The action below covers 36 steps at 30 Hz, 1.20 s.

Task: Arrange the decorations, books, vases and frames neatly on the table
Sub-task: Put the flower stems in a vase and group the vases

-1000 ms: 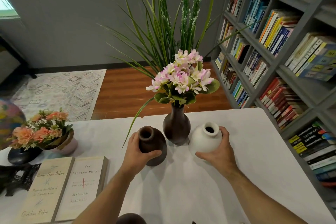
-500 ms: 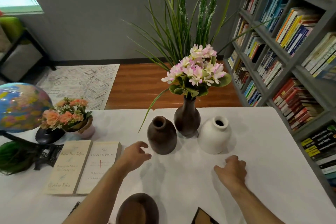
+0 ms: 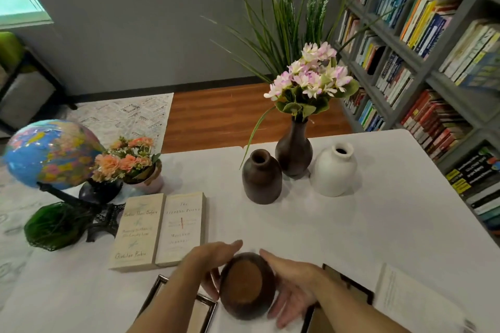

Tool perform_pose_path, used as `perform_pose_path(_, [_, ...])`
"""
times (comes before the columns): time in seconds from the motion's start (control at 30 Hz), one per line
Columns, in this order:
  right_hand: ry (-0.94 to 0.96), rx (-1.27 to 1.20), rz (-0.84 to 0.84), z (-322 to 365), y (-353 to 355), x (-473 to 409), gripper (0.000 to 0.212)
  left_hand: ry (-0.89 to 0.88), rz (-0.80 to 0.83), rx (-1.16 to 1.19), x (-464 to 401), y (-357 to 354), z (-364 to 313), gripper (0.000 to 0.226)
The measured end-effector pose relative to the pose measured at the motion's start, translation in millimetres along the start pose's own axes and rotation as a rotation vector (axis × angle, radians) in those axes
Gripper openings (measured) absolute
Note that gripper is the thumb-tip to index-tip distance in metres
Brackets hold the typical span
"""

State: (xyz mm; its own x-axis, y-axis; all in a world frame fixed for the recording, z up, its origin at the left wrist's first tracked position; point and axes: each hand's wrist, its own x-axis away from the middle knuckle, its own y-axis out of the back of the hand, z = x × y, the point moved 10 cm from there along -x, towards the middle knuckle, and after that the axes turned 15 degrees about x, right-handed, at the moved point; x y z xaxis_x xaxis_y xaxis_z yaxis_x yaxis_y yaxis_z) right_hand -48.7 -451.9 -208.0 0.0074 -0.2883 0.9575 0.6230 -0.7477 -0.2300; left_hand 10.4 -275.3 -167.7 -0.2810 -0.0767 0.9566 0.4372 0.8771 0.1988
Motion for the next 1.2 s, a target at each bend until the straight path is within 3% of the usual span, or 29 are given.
perform_pose_path(0.13, [0.12, -0.228, 0.075, 10.9, -13.3, -3.0, 0.096, -0.045, 0.062, 0.119, 7.2, -14.9, 4.3, 0.063])
perform_pose_path(0.33, [0.408, -0.194, -0.106, 20.2, 35.4, 28.4, 0.095, -0.385, 0.088, 0.217, 22.3, -27.1, -43.1, 0.044])
perform_pose_path(0.5, [0.672, -0.192, -0.331, 21.5, 97.3, 62.1, 0.087, -0.577, 0.174, 0.445, 25.0, -50.9, -85.2, 0.073])
perform_pose_path(0.63, [0.837, -0.021, -0.573, 35.3, 130.8, 96.5, 0.099, -0.721, 0.194, 0.476, 25.3, -67.1, -117.3, 0.073])
perform_pose_path(0.73, [0.919, 0.09, -0.694, 42.7, 148.2, 109.4, 0.107, -0.788, 0.121, 0.493, 20.6, -72.5, -133.5, 0.094])
perform_pose_path(1.0, [1.002, 0.148, -0.929, 55.3, 176.3, 118.8, 0.101, -0.958, -0.022, 0.466, 10.3, -83.4, -158.9, 0.101])
perform_pose_path(1.2, [0.954, 0.105, -0.974, 50.0, 185.7, 104.1, 0.102, -0.987, -0.089, 0.476, 2.3, -86.2, -159.4, 0.097])
